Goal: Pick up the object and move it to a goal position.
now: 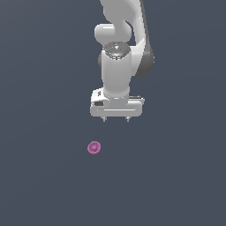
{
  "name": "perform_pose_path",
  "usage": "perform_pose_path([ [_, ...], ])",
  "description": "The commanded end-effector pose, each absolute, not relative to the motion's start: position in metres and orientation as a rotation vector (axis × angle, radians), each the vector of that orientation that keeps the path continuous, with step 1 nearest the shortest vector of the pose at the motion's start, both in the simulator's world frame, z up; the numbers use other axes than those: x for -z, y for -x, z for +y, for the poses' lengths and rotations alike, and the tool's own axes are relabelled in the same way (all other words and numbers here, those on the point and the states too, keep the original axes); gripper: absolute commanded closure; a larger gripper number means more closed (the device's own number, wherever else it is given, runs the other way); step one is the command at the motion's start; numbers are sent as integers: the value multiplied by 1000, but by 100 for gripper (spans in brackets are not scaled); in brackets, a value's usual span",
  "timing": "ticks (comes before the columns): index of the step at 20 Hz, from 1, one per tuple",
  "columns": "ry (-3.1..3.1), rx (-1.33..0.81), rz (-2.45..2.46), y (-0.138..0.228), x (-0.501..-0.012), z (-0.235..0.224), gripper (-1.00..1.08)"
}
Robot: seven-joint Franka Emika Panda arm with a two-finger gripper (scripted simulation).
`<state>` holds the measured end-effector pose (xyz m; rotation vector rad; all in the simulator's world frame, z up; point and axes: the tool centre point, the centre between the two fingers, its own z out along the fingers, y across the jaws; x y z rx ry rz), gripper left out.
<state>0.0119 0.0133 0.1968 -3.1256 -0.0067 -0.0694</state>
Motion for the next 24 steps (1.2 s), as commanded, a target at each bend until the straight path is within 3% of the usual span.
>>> perform_pose_path([
  [1,3125,69,-7,-11,-197,13,-92],
  [12,3125,58,61,-25,-184,0,-92],
  [24,3117,21,314,-68,-127,-57,-92],
])
